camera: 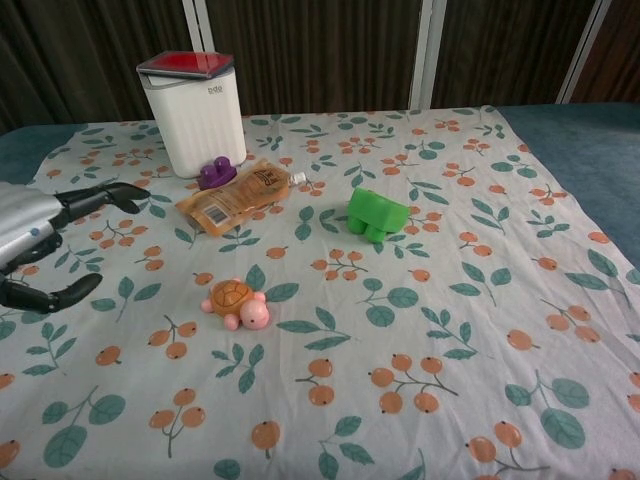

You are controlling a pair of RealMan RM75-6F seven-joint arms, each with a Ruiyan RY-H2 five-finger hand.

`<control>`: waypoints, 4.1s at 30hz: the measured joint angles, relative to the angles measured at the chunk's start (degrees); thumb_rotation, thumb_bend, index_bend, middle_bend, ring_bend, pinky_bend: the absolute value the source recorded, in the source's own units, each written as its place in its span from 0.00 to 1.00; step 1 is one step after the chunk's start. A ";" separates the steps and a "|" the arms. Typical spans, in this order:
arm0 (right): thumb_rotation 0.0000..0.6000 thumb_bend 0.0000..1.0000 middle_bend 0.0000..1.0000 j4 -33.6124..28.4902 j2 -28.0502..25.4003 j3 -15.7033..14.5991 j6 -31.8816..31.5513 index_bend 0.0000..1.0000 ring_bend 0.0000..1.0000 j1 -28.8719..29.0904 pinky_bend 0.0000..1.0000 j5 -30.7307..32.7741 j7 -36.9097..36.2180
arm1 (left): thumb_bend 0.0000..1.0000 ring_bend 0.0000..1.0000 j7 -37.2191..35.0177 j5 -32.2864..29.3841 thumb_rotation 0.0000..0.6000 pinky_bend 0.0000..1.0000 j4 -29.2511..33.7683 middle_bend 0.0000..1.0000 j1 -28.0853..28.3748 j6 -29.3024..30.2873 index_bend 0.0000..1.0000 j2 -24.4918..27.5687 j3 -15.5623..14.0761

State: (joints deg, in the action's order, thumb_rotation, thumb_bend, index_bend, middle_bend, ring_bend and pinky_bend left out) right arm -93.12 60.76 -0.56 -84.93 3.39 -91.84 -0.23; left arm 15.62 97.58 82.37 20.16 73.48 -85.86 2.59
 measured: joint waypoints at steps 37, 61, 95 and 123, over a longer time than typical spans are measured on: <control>1.00 0.21 0.00 -1.50 -2.34 -0.74 2.19 0.00 0.00 0.20 0.00 0.74 -1.89 | 0.42 1.00 1.08 -1.67 1.00 1.00 -17.65 0.25 11.56 -10.08 0.25 -14.57 -2.58; 1.00 0.21 0.00 -1.64 -2.85 -0.82 2.95 0.00 0.00 0.27 0.00 1.20 -2.05 | 0.51 1.00 -7.24 1.26 1.00 1.00 -33.65 0.94 13.14 0.34 0.85 -23.06 -3.16; 1.00 0.21 0.00 -2.03 -3.12 -1.09 2.38 0.00 0.00 -0.11 0.00 0.62 -2.10 | 0.41 1.00 -3.14 -1.40 1.00 1.00 -23.74 0.43 12.87 -4.01 0.24 -18.22 -5.42; 1.00 0.21 0.00 -1.99 -3.34 -1.03 2.26 0.00 0.00 -0.25 0.00 0.68 -2.25 | 0.43 1.00 -5.52 2.60 1.00 1.00 -32.02 0.97 12.96 2.50 0.88 -22.43 -5.91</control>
State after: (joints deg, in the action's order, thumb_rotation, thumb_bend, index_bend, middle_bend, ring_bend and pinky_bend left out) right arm -95.11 57.42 -1.59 -82.67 3.14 -91.16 -2.48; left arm 10.10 100.18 50.35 33.12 75.99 -108.30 -3.31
